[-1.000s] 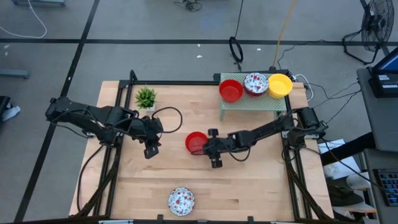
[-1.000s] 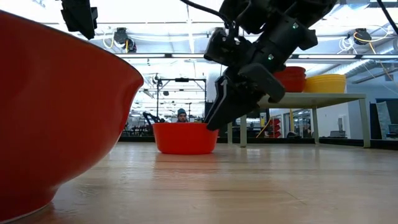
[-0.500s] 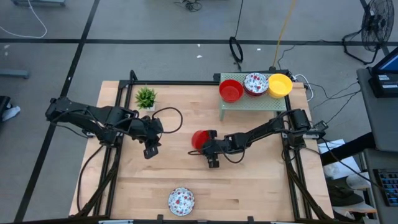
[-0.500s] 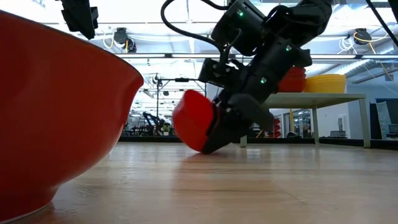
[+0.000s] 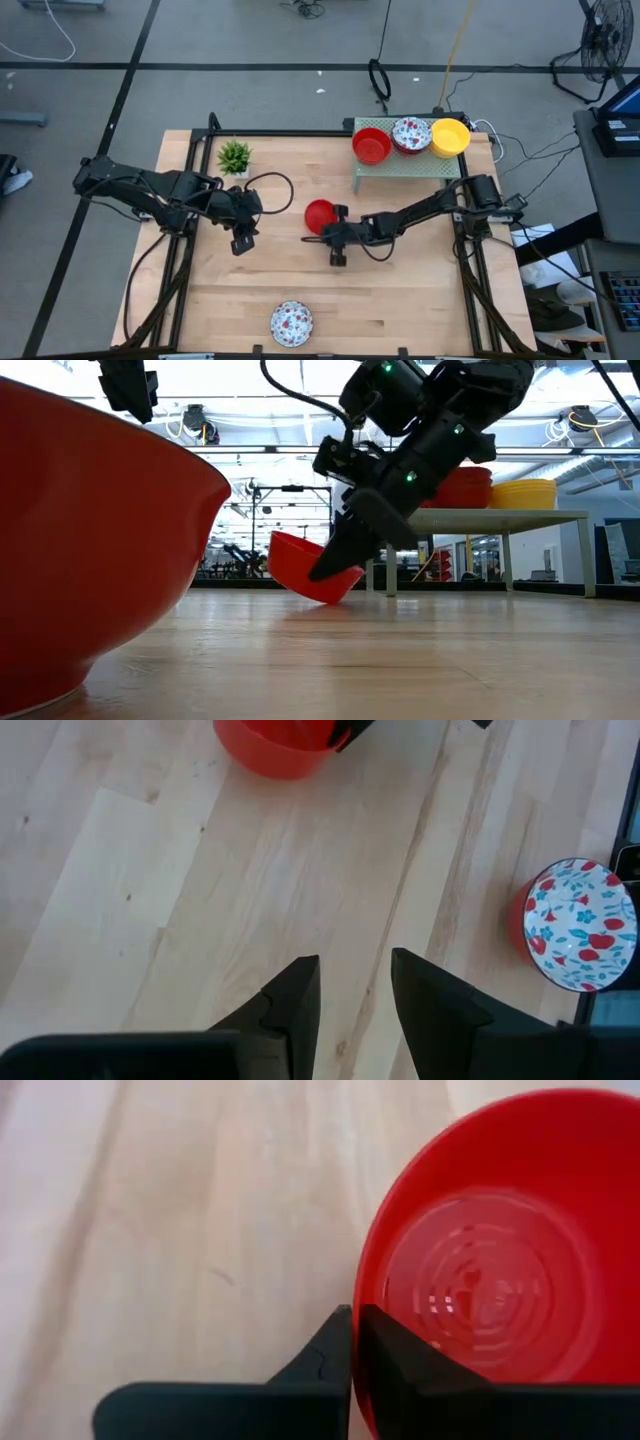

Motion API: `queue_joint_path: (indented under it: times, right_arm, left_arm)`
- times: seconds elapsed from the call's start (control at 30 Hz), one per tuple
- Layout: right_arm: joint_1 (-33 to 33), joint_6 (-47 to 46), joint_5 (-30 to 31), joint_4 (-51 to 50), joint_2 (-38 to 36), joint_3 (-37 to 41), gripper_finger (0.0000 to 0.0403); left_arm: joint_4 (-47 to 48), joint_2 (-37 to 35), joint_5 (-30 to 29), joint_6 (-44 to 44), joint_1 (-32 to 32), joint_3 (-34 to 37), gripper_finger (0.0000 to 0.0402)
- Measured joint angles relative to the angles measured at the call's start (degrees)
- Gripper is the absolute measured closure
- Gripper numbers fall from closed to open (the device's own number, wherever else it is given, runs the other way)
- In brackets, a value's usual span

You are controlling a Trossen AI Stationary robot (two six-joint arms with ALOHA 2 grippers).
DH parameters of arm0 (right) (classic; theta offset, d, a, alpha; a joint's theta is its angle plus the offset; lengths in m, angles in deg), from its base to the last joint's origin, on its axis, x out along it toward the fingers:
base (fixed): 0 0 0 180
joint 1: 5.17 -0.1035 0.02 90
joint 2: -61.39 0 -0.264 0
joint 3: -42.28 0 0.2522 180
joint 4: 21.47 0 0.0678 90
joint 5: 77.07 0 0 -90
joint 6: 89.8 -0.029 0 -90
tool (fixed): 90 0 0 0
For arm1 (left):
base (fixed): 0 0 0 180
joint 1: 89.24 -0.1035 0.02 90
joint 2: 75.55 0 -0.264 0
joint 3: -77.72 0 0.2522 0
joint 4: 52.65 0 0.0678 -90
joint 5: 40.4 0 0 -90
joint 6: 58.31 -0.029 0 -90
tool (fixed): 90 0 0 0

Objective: Pick & Place Mini bowls
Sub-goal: Stack the red bowl on the stacked red bowl on the shelf

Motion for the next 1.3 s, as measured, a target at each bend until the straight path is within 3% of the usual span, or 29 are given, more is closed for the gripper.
queue_joint_path:
  times: [0.17,0.3,0.53,0.73,1.03,1.3]
  right_arm:
    - [-1.40,-0.26,-1.48,-1.00,-4.03,0.29,0.0402]
    - [-2.33,1.76,-1.21,-2.65,-11.56,0.33,0.0403]
    - [-0.74,4.90,9.00,-7.53,-27.21,0.26,0.0403]
    - [4.77,6.36,15.49,-11.93,-36.59,0.26,0.0403]
    - [16.21,4.02,15.67,-19.57,-38.89,0.24,0.0403]
    - [20.47,4.09,15.60,-22.85,-37.29,0.16,0.0403]
  left_arm:
    - [0.00,0.00,0.00,0.25,0.00,-0.02,0.0275]
    - [0.00,0.00,0.00,0.18,0.00,0.00,0.0275]
    - [0.00,0.00,-0.84,-0.20,0.01,0.00,0.0275]
    - [-0.02,0.00,-1.92,-0.25,0.02,0.00,0.0275]
    - [-0.04,0.00,-1.94,-0.17,0.02,-0.01,0.0275]
    - [-0.07,0.00,-1.95,-0.28,-0.02,0.00,0.0275]
